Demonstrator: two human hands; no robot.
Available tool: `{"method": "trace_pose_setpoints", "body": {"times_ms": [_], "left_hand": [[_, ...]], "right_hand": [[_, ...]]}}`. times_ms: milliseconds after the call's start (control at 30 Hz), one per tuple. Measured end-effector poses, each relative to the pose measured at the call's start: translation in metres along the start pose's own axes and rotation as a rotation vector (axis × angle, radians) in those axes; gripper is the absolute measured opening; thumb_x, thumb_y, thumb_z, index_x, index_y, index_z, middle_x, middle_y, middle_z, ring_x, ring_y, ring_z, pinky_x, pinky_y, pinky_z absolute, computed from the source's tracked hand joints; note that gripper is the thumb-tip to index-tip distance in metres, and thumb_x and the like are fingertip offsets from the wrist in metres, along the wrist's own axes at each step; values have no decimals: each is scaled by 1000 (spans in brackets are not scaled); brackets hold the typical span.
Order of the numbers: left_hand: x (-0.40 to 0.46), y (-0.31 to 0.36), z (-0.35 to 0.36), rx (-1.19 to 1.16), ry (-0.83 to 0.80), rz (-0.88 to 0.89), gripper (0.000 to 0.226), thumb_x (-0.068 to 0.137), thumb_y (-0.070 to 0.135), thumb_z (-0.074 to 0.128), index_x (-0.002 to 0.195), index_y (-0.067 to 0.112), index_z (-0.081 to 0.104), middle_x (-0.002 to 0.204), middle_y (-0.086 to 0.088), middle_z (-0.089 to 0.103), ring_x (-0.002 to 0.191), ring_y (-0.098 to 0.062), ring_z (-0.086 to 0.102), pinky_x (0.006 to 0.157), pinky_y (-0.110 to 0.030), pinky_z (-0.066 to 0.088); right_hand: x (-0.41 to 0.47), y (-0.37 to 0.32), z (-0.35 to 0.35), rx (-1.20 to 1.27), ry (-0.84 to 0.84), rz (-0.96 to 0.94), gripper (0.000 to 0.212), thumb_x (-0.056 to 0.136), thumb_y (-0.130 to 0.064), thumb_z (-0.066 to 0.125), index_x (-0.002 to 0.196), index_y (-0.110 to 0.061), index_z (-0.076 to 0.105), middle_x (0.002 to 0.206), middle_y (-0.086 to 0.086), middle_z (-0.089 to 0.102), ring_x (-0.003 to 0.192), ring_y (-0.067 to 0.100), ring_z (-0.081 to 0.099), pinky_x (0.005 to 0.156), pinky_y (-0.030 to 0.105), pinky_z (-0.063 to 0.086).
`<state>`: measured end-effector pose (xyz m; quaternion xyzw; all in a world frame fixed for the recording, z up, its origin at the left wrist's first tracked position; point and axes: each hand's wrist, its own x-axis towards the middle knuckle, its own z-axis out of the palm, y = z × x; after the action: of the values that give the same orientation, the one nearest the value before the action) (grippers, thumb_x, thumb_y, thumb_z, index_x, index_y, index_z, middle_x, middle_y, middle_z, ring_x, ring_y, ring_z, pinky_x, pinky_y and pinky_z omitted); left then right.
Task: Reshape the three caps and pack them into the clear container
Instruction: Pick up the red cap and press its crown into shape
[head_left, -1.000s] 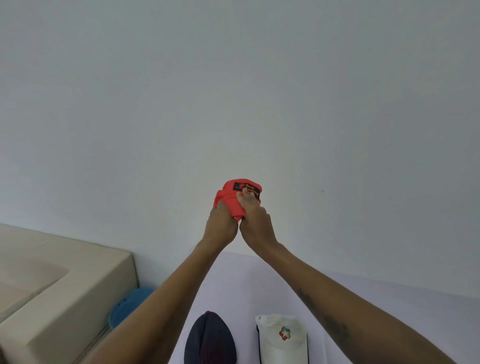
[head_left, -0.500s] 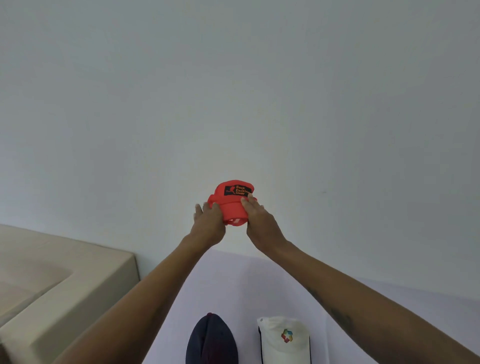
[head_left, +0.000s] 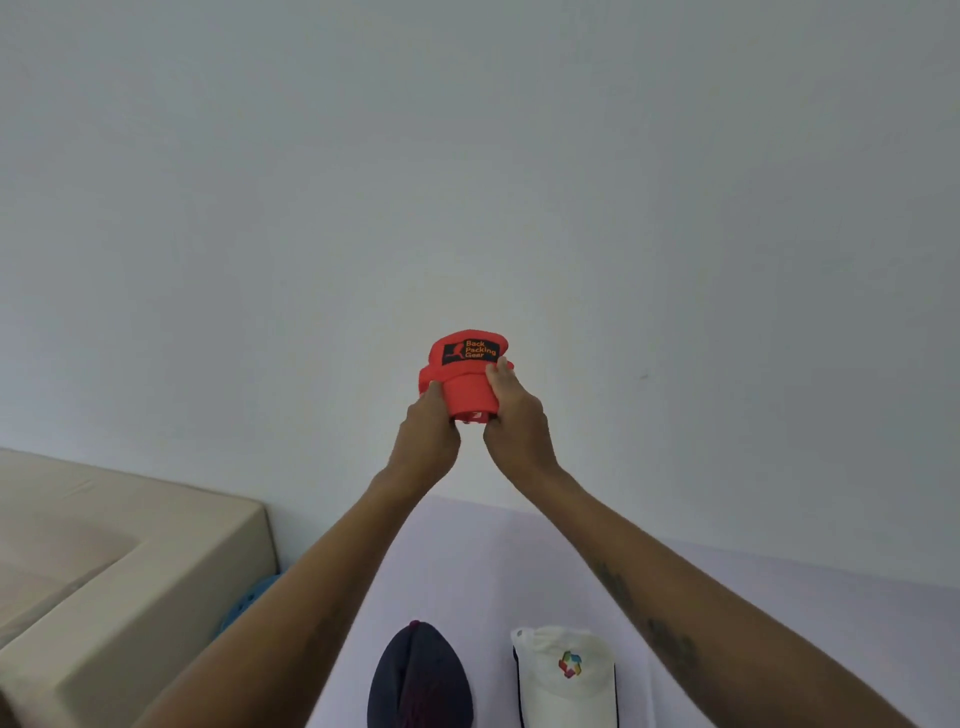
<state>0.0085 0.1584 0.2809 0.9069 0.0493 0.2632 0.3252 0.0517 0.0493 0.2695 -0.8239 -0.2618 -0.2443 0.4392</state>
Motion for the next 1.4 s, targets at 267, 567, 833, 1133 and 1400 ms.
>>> {"method": "trace_pose_setpoints", "body": {"times_ms": [267,567,833,1133,1400], "left_hand": [[6,19,10,358,-25,69,58,94,5,45,147,3,23,156,-17,22,143,-33,25,115,-49,24],[-4,30,22,123,37,85,42,101,16,32,141,6,39,148,-16,40,132,-34,44,105,-46,43],[2,18,-1,230,-100,167,58,95,7,46,149,21,28,158,-2,26,144,-24,28,118,-49,20],[-21,41,25,-67,142,161,39,99,17,38,136,19,52,146,2,48,136,-16,42,110,-38,39],[-6,24,-37,-250,-375,292,44,88,29,64,131,26,57,141,14,48,117,-3,57,92,-28,54]], "right_hand": [[1,14,-4,-184,39,-98,40,95,-3,42,134,-4,47,135,14,55,122,30,52,100,43,46],[-13,0,8,194,234,187,22,94,-3,43,100,-13,61,83,-1,67,67,3,58,57,10,40],[8,31,-8,-57,-63,103,34,85,4,41,109,-13,59,96,7,66,90,29,59,77,38,49],[-3,6,4,80,246,142,28,92,-35,45,90,-17,67,96,8,70,93,23,66,90,49,52],[-15,51,-6,81,176,-72,51,85,15,45,129,-8,56,122,9,65,112,24,62,95,43,51]]}}
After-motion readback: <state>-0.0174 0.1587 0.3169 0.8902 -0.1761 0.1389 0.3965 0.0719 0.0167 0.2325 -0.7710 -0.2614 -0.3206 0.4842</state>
